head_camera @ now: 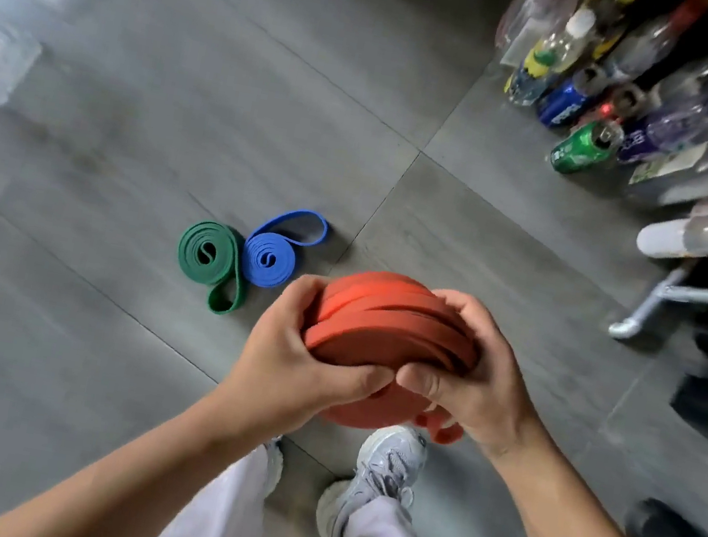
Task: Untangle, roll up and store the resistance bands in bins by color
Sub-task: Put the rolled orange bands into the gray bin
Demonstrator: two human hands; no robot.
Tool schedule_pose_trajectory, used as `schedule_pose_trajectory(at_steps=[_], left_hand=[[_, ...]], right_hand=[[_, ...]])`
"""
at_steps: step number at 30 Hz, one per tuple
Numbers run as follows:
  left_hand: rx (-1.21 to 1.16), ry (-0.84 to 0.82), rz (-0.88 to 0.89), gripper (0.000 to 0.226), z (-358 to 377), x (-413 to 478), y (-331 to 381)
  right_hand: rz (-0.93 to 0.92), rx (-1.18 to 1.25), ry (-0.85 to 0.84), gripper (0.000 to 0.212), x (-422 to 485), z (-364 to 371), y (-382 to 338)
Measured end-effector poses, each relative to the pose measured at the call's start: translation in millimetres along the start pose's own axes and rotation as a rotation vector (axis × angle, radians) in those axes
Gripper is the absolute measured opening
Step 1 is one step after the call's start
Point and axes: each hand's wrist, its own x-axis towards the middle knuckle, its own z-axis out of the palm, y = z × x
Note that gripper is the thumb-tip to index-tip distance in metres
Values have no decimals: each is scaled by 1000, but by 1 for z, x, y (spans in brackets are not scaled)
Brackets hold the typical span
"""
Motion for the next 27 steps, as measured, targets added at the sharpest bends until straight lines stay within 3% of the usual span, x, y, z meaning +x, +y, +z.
schedule_pose_trajectory(at_steps=[7,11,14,16,20,27], left_hand=[[-331,112,-197,78,-73,-137,141],[-340,133,-248,79,-111,-206,201],[-395,79,-193,59,-137,-250,236],[-567,58,-183,38,-152,-276,256],[-821,238,-303,49,-179,-309,267],[-774,446,-288,44,-269,-335,243]], right_hand=[[79,104,-53,92,-103,72,-163],[103,39,-74,88,-166,118,-234],[93,0,-95,69,-201,146,-271],[68,-39,-134,61,-216,159,-294],[39,-92,-232,44,-228,192,-333],[32,-242,-350,53,-212,303,-360]])
